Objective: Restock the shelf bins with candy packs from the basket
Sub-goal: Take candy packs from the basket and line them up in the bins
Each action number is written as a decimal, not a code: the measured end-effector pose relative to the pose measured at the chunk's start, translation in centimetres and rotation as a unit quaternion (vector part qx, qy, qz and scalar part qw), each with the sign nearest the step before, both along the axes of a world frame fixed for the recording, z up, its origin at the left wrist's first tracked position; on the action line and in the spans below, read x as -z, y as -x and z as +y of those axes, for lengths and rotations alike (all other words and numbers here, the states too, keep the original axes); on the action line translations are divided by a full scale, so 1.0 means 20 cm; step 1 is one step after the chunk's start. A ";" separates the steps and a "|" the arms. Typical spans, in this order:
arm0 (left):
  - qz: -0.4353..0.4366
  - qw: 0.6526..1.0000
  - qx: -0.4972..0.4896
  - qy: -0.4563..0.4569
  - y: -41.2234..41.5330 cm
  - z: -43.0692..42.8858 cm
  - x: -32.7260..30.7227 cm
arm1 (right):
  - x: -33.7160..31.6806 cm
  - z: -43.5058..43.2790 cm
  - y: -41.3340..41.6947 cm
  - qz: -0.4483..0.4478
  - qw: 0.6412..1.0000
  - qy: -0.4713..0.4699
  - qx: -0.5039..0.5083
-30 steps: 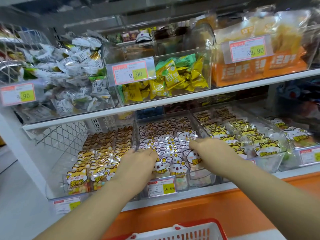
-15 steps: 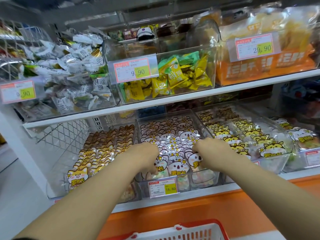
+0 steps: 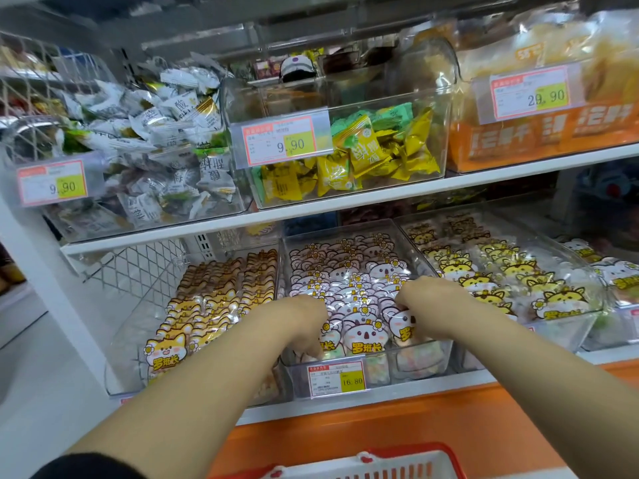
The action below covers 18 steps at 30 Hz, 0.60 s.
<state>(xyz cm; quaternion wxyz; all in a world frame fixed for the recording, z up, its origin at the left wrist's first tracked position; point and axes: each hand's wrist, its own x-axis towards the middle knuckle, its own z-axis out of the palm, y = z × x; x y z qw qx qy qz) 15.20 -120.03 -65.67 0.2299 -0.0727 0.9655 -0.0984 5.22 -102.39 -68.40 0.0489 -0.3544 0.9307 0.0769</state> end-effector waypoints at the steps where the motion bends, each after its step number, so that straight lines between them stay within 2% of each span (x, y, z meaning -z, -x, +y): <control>1: -0.005 1.000 0.002 0.004 0.00 0.01 0.00 | 0.00 0.00 0.00 -0.001 1.000 -0.001 -0.007; 5: -0.002 1.000 -0.006 -0.001 -0.02 0.02 0.03 | -0.01 0.03 0.01 -0.029 0.999 -0.005 -0.038; 9: 0.080 0.997 -0.009 -0.006 -0.08 0.01 0.12 | 0.01 0.06 -0.01 -0.059 0.997 -0.004 -0.056; 11: 0.125 0.992 0.000 0.013 -0.11 0.00 0.15 | 0.04 0.08 -0.02 -0.042 0.998 0.010 -0.052; 14: 0.183 0.982 0.029 0.037 -0.14 -0.01 0.16 | 0.05 0.10 -0.06 0.056 0.996 0.018 -0.070; 16: 0.182 0.983 0.034 0.004 -0.13 -0.03 0.15 | 0.04 0.10 -0.07 0.087 0.992 0.028 -0.084; 18: 0.138 0.989 0.012 -0.058 -0.10 -0.05 0.13 | 0.03 0.09 -0.06 0.052 0.994 0.062 -0.076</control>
